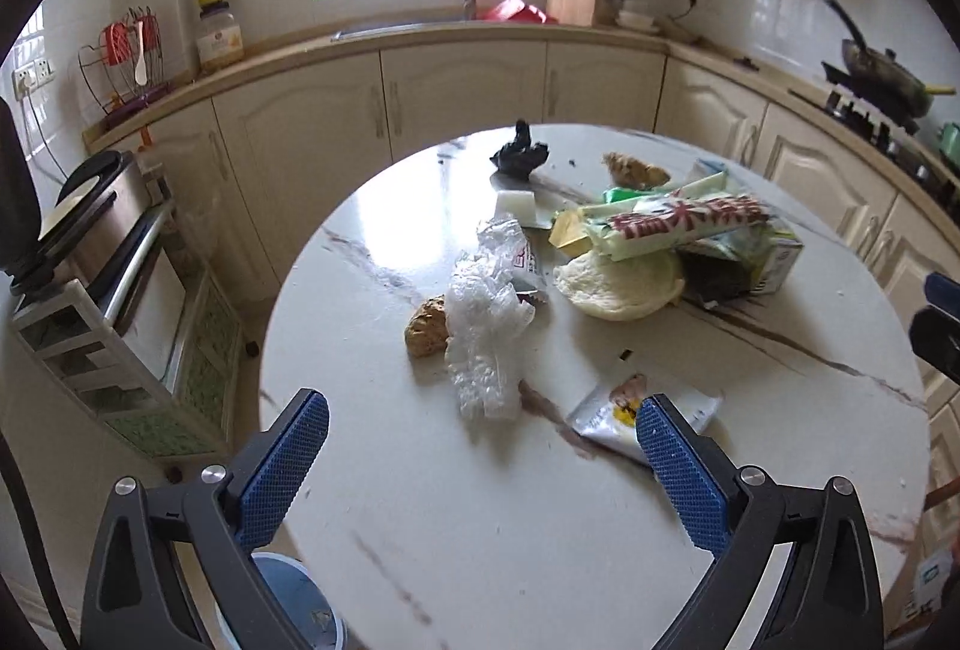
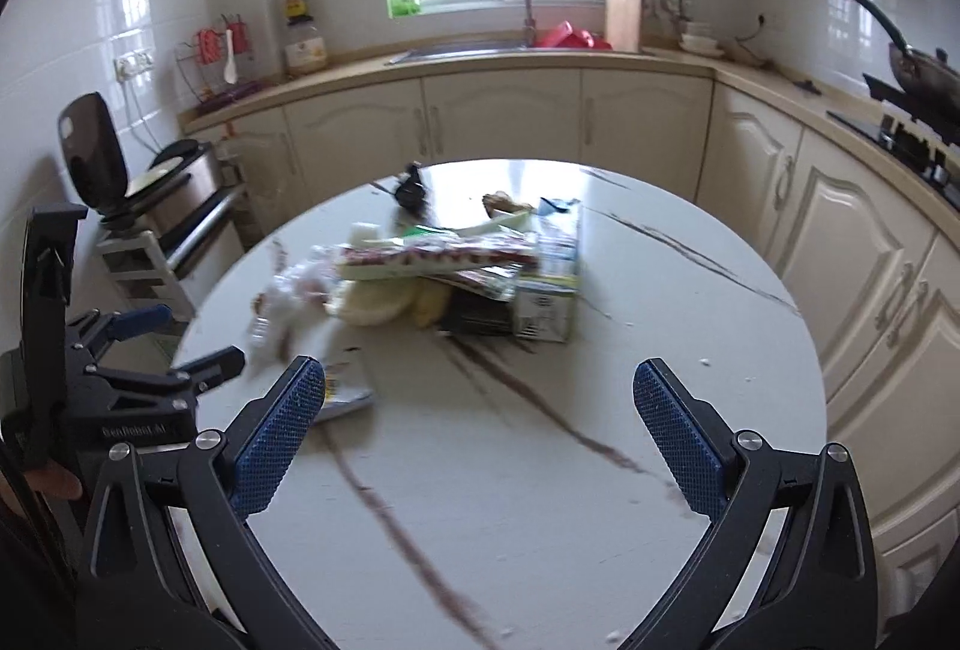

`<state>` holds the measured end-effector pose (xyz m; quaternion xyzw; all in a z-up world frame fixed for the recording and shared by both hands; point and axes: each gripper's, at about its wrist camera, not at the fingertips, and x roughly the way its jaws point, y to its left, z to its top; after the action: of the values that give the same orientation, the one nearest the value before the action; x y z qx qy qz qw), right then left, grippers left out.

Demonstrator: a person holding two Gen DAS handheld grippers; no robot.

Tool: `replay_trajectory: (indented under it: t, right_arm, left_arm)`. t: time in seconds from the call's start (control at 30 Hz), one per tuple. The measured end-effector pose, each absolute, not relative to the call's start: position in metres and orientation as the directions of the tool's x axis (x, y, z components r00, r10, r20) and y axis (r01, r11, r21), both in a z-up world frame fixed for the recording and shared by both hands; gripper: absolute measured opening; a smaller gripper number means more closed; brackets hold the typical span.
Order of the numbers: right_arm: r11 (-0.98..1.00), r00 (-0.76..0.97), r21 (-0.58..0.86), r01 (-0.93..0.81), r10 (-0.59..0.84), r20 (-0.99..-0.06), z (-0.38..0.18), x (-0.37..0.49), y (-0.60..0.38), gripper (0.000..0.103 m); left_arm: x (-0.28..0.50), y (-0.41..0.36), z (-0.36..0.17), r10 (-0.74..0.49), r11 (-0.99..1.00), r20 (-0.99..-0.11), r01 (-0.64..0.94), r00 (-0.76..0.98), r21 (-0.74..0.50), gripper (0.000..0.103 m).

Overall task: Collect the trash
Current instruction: 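Grasp clear plastic bag with left tool while right tool grasps drink carton, then carry plastic bag and carton to the blue bin and release both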

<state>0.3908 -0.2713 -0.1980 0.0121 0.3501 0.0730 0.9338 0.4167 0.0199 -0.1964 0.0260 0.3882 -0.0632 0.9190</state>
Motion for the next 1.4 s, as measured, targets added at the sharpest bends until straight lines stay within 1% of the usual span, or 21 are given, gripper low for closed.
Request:
replay_trajectory:
  t: [0.1, 0.17, 0.27, 0.33, 0.4, 0.47, 0.5, 0.53, 0.6, 0.63, 0.7, 0.73, 0.77, 0.8, 0.83, 0.87, 0.97, 1.1, 1.27, 1.4]
  right_arm:
    - [0.992, 0.720, 0.075, -0.101, 0.125, -0.683, -0.213, 0.409, -0.291, 0.103]
    - [0.994, 0.712, 0.066, -0.084, 0.107, -0.694, -0.220, 0.419, -0.302, 0.103]
    - [0.995, 0.693, 0.068, -0.069, 0.097, -0.714, -0.233, 0.436, -0.310, 0.103]
    - [0.995, 0.685, 0.069, -0.072, 0.100, -0.721, -0.238, 0.448, -0.313, 0.103]
    - [0.996, 0.677, 0.057, -0.071, 0.090, -0.730, -0.243, 0.462, -0.313, 0.103]
    - [0.996, 0.667, 0.043, -0.076, 0.082, -0.741, -0.248, 0.477, -0.309, 0.103]
    - [0.996, 0.665, 0.045, -0.072, 0.082, -0.742, -0.250, 0.484, -0.307, 0.103]
    - [0.996, 0.661, 0.051, -0.070, 0.084, -0.745, -0.252, 0.491, -0.307, 0.103]
    - [0.997, 0.658, 0.062, -0.046, 0.077, -0.749, -0.258, 0.503, -0.306, 0.102]
    - [0.996, 0.653, 0.079, -0.038, 0.084, -0.753, -0.260, 0.507, -0.307, 0.098]
    - [0.995, 0.645, 0.100, -0.026, 0.093, -0.758, -0.265, 0.514, -0.307, 0.095]
    - [0.995, 0.646, 0.100, -0.023, 0.091, -0.758, -0.267, 0.517, -0.306, 0.087]
    - [0.996, 0.642, 0.086, -0.019, 0.078, -0.762, -0.269, 0.518, -0.304, 0.077]
    - [0.997, 0.639, 0.076, -0.019, 0.071, -0.766, -0.269, 0.521, -0.303, 0.071]
    - [0.997, 0.636, 0.070, -0.025, 0.070, -0.768, -0.269, 0.522, -0.302, 0.057]
    - [0.997, 0.631, 0.072, -0.036, 0.078, -0.772, -0.270, 0.522, -0.302, 0.040]
    - [0.997, 0.629, 0.062, -0.052, 0.081, -0.773, -0.269, 0.515, -0.304, 0.038]
    - [0.997, 0.659, 0.062, -0.044, 0.076, -0.749, -0.258, 0.500, -0.315, 0.038]
    - [0.992, 0.699, 0.125, -0.021, 0.104, -0.708, -0.239, 0.466, -0.340, 0.038]
    - [0.978, 0.727, 0.204, -0.034, 0.164, -0.667, -0.220, 0.433, -0.350, 0.038]
  left_arm:
    - [0.461, 0.004, -0.204, -0.069, 0.991, -0.745, 0.132, 0.663, 0.025, 0.086]
    - [0.480, -0.001, -0.212, -0.052, 0.991, -0.754, 0.127, 0.654, 0.042, 0.086]
    - [0.504, 0.000, -0.225, -0.050, 0.993, -0.766, 0.115, 0.641, 0.032, 0.080]
    - [0.514, 0.000, -0.230, -0.059, 0.993, -0.773, 0.118, 0.632, 0.020, 0.063]
    - [0.525, -0.001, -0.237, -0.062, 0.992, -0.785, 0.122, 0.617, 0.018, 0.056]
    - [0.529, 0.002, -0.238, -0.084, 0.992, -0.783, 0.130, 0.616, -0.004, 0.051]
    - [0.531, 0.004, -0.238, -0.089, 0.992, -0.781, 0.129, 0.618, -0.011, 0.042]
    - [0.531, 0.007, -0.237, -0.095, 0.991, -0.778, 0.131, 0.620, -0.016, 0.029]
    - [0.529, 0.015, -0.235, -0.116, 0.990, -0.778, 0.131, 0.617, -0.044, 0.017]
    - [0.525, 0.020, -0.233, -0.134, 0.989, -0.777, 0.135, 0.614, -0.064, 0.016]
    - [0.520, 0.026, -0.232, -0.156, 0.986, -0.774, 0.146, 0.613, -0.083, 0.014]
    - [0.517, 0.029, -0.231, -0.161, 0.985, -0.769, 0.148, 0.618, -0.087, 0.014]
    - [0.513, 0.031, -0.229, -0.172, 0.983, -0.763, 0.154, 0.622, -0.096, 0.014]
    - [0.509, 0.033, -0.226, -0.189, 0.980, -0.757, 0.162, 0.625, -0.111, 0.014]
    - [0.505, 0.035, -0.224, -0.200, 0.979, -0.754, 0.166, 0.626, -0.122, 0.014]
    - [0.500, 0.037, -0.221, -0.210, 0.977, -0.748, 0.171, 0.630, -0.130, 0.014]
    - [0.487, 0.039, -0.211, -0.252, 0.967, -0.727, 0.201, 0.639, -0.158, 0.014]
    - [0.470, 0.036, -0.201, -0.292, 0.956, -0.704, 0.229, 0.647, -0.186, 0.014]
    - [0.442, 0.030, -0.186, -0.320, 0.946, -0.677, 0.259, 0.663, -0.194, 0.014]
    - [0.409, 0.031, -0.169, -0.343, 0.938, -0.638, 0.282, 0.689, -0.201, 0.014]
